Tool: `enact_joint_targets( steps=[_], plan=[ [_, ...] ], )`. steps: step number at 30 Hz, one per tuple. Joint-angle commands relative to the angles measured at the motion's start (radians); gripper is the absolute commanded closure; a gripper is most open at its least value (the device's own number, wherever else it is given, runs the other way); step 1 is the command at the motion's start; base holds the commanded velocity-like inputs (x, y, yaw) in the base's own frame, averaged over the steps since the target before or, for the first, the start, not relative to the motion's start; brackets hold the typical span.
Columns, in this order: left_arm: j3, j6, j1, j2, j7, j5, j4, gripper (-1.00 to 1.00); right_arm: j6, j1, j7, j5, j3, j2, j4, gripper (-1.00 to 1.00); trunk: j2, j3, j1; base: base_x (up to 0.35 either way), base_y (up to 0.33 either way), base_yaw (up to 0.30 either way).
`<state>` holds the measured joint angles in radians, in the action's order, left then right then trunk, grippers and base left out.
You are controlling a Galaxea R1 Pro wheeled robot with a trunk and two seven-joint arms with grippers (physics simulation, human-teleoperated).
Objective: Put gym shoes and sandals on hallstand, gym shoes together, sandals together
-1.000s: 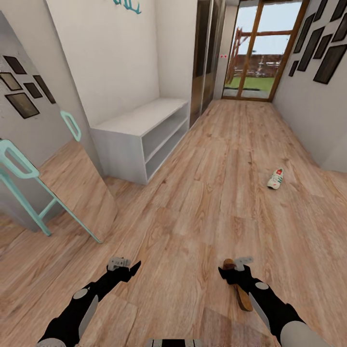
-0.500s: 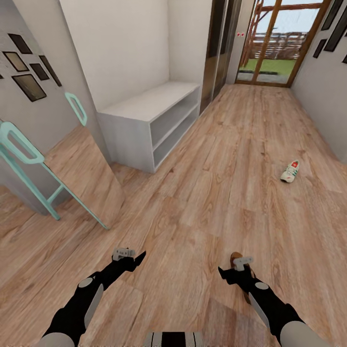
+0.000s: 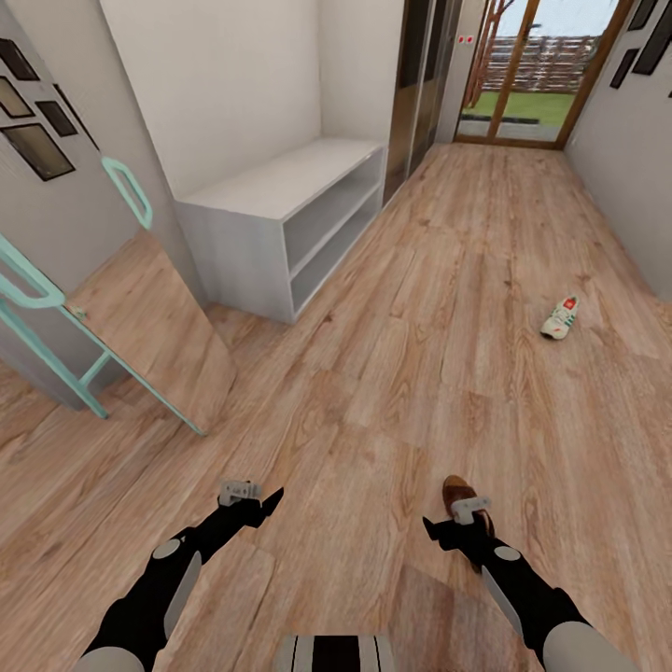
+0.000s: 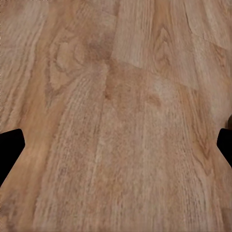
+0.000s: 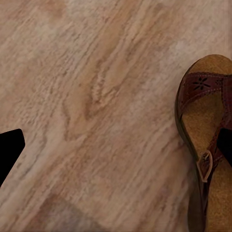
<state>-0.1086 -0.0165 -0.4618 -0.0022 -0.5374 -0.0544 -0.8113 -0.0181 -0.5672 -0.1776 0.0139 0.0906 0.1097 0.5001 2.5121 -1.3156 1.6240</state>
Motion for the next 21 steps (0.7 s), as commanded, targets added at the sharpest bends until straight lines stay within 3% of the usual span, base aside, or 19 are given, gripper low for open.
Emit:
enact_joint_targets(
  steps=[1, 21],
  plan=[
    [-0.002, 0.0, 0.0, 0.0, -0.006, -0.005, 0.001, -1.0, -0.002, 0.0, 0.0, 0.001, 0.004, 0.001, 0.0, -1.0, 0.0, -0.001, 0.0, 0.0, 0.0, -0.045],
    [-0.002, 0.002, 0.001, -0.002, -0.007, -0.005, 0.002, -1.0, -0.002, 0.0, -0.001, 0.001, 0.006, -0.001, 0.0, -1.0, 0.0, -0.001, 0.0, 0.0, 0.0, -0.248]
  ],
)
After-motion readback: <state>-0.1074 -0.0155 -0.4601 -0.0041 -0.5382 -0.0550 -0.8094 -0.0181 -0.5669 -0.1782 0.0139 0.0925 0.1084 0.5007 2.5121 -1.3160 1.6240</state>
